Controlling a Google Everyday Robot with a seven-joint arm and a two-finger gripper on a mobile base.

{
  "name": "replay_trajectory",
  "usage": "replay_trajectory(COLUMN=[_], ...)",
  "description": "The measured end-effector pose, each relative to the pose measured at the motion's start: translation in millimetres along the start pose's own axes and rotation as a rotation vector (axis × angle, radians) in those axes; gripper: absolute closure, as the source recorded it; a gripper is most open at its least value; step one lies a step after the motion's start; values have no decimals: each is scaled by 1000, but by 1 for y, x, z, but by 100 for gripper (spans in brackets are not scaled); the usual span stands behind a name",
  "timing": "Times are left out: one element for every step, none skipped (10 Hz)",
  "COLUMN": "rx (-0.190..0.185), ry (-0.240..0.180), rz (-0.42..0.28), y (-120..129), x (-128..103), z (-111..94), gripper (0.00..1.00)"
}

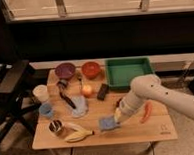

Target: Place sponge in table surface

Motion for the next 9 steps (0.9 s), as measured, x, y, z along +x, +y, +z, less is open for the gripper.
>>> replay_trajectory(rx=[-2,-3,-4,-7,-7,-8,-11,-13,-14], ry=[-36,-79,-110,-148,-149,-144,-133,-111,-93], rz=[5,11,13,15,15,13,14,18,20], y=[-4,-8,-12,-15,-15,-13,-14,-18,-21], x=[-10,-22,-32,-45,-49,-49,-47,-41,-36], z=[-26,-48,-62,-77,-80,-78,-73,-60,-49], gripper=[100,100,100,100,100,100,100,100,100])
